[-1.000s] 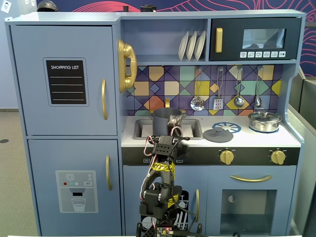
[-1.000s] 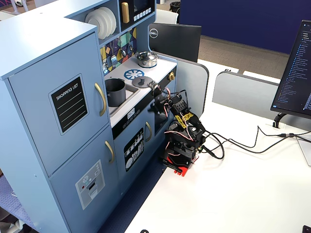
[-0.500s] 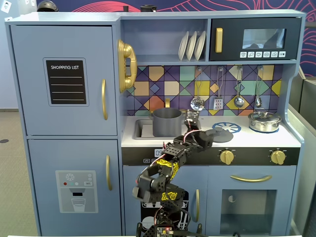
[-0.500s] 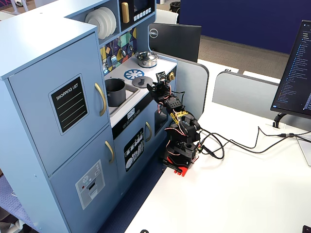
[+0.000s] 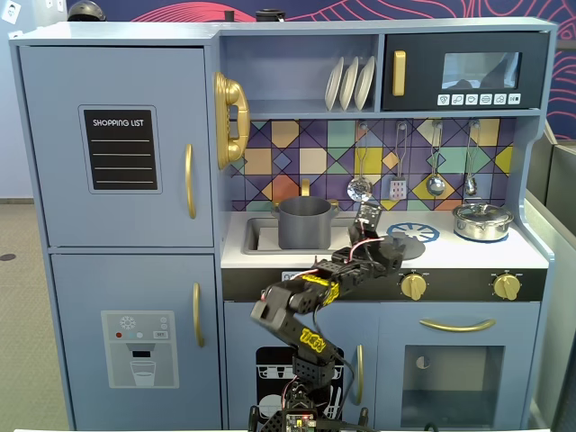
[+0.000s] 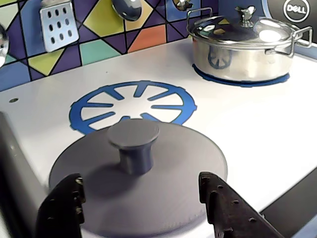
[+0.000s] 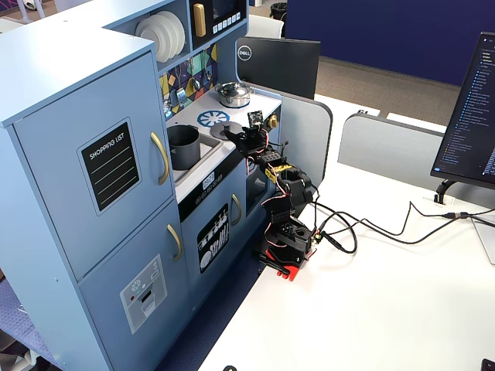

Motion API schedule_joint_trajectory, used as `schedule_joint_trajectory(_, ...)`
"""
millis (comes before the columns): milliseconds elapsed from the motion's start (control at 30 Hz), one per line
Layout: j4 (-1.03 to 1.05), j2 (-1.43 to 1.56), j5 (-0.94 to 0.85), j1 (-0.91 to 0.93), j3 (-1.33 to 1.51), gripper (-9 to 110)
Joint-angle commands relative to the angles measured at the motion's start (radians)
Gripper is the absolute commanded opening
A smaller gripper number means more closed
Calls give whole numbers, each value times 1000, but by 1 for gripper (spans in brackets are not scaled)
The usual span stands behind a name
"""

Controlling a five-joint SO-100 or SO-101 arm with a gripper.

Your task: Pick up the lid from the counter and put it on the gray recipient

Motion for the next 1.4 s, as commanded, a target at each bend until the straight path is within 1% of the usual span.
schedule_joint_trajectory(0,-61,-71,12,14,-121,26)
schedule_joint_trajectory(300,-133,-233,-11,6,-232,24)
schedule_joint_trajectory(933,-147,-420,-5,-25,-370,21)
schedule_joint_trajectory(1000,-144,-428,-5,-31,-370,19)
schedule_joint_trajectory(1200,-140,-456,-44,-55,-367,1)
schedule_joint_trajectory(1367,-146,-466,-38,-77,-371,0)
